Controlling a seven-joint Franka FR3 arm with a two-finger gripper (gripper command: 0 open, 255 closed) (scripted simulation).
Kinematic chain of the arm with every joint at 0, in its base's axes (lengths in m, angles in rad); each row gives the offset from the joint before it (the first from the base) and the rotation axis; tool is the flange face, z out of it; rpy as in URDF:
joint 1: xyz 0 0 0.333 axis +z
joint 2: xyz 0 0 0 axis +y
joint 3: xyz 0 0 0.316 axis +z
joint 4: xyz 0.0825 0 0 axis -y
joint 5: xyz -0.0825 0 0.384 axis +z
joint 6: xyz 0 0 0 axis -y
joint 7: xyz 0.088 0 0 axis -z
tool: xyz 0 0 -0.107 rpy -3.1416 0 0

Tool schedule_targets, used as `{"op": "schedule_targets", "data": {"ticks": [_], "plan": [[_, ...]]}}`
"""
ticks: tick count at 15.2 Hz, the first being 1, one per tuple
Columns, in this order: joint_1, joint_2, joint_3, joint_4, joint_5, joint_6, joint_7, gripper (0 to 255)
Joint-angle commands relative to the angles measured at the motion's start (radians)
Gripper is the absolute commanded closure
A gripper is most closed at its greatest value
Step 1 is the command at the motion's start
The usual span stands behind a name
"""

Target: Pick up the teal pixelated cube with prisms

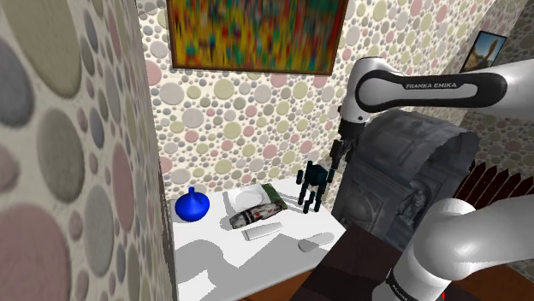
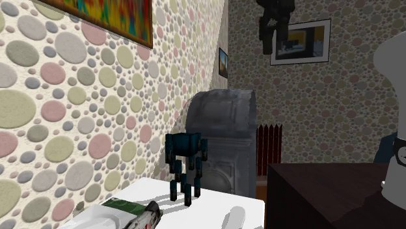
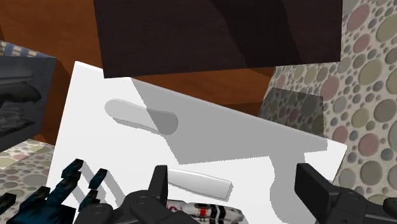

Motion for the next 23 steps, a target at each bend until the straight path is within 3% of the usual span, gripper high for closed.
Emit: {"op": "schedule_targets", "data": {"ticks": [1,13,18,23], "plan": [[-0.013,0.045,-0.022,-0.011,-0.015,0.068,-0.011,0],[-0.068,0.416,-0.166,0.009,-0.042,0.473,-0.092,0],[-0.078,0.604,-0.221,0.073,0.010,0.614,-0.154,0],[-0.100,0.800,-0.252,0.169,0.117,0.723,-0.244,0]]}}
